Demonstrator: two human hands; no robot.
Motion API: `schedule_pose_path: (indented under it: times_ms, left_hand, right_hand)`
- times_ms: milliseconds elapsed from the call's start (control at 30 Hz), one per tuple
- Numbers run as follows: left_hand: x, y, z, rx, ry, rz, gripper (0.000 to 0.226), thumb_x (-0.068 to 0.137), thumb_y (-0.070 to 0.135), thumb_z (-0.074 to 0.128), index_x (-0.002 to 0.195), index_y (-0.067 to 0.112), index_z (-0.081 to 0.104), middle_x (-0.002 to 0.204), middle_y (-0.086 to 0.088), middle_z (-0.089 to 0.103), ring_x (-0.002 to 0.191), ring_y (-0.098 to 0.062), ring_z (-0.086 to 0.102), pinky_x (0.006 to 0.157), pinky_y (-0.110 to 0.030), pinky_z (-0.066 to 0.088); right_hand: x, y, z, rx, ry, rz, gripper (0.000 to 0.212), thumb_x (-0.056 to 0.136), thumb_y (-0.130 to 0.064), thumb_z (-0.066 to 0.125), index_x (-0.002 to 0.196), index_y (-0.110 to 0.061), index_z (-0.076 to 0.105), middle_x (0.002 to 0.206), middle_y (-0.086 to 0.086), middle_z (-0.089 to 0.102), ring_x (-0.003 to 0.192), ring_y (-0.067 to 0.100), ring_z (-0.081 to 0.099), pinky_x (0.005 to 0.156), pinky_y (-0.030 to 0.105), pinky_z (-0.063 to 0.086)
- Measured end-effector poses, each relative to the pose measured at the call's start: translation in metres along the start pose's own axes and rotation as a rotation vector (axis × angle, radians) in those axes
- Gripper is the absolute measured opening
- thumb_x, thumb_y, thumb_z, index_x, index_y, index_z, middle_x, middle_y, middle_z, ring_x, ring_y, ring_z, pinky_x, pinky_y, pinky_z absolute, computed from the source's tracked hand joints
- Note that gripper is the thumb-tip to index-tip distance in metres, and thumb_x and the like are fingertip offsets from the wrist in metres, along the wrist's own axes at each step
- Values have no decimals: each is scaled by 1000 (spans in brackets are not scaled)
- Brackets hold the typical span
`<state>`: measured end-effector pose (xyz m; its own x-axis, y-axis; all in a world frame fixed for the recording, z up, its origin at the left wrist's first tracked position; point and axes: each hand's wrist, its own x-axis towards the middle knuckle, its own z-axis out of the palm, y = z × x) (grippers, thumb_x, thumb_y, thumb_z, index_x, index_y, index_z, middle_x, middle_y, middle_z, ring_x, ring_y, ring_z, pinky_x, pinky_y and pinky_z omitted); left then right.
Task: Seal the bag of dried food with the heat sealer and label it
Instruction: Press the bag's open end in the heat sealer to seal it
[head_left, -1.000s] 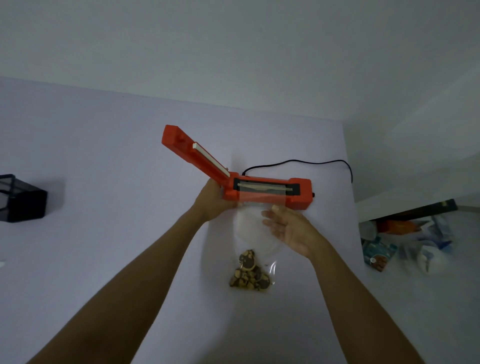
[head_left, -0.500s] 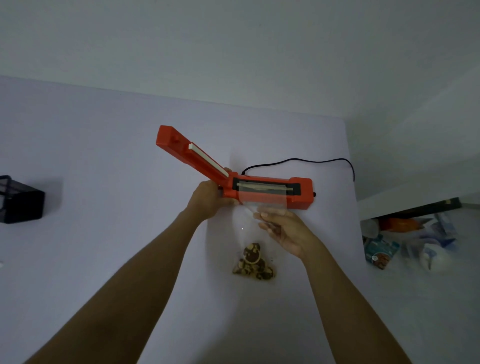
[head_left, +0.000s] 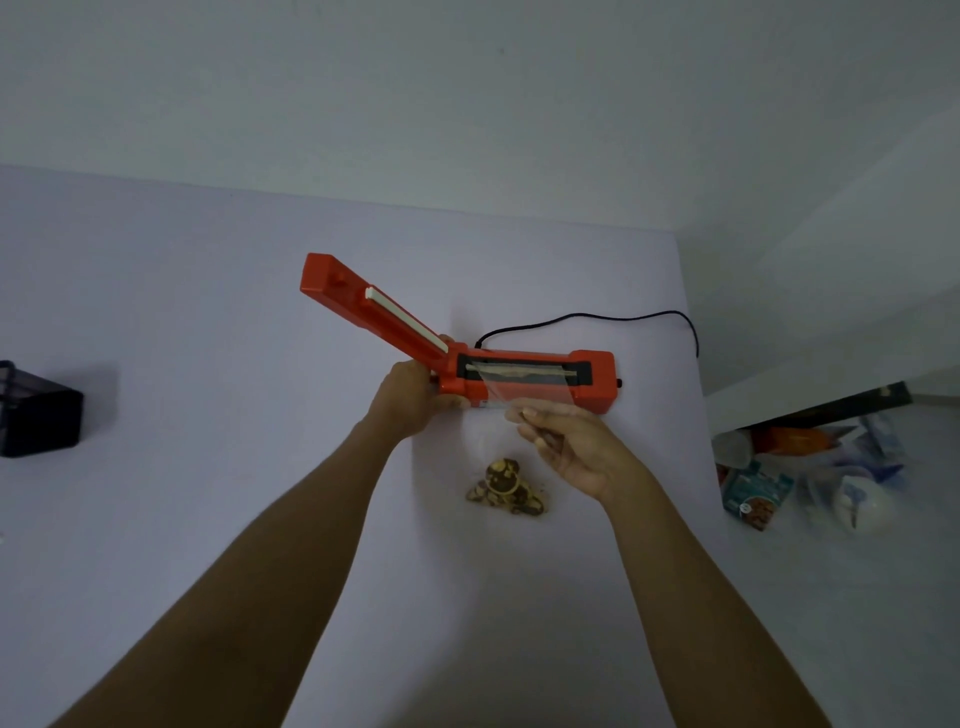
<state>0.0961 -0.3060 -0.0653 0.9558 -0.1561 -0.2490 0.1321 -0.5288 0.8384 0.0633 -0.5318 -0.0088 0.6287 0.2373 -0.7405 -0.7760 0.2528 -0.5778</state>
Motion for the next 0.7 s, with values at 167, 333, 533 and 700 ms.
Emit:
schedule_pose_path:
  times_ms: [167,333,533,700]
  left_hand:
    - [1,-2,1,3,0,7,52,76,31,78,122,24,55,112,-2,67,105,-21,62,98,-43,49]
    - [0,3,1,-13,-2,28,49,75,35,78,118,28,55,110,1,67,102,-18,62,93,-33,48]
    - [0,1,1,-11,-3,15,47,75,33,79,116,28,56,107,1,68,100,-19,63,95,-39,50]
    - [-1,4,0,-31,-7,17,46,74,37,79,112,36,53,109,2,67,102,-19,63,93,-35,49]
  right_hand:
    - [0,3,0,68,0,7,22,89,-5,62,110,-1,68,98,11,75,67,6,71,50,11,54]
    - [0,3,1,128,9,25,26,90,-5,60,115,2,65,86,7,75,63,5,70,47,11,52]
    - [0,5,3,200,22,59,25,85,-7,65,107,1,69,88,8,75,60,5,69,46,11,52]
    - [-4,3,5,167,59,89,13,84,-12,67,85,-6,78,82,3,74,55,5,66,45,11,50]
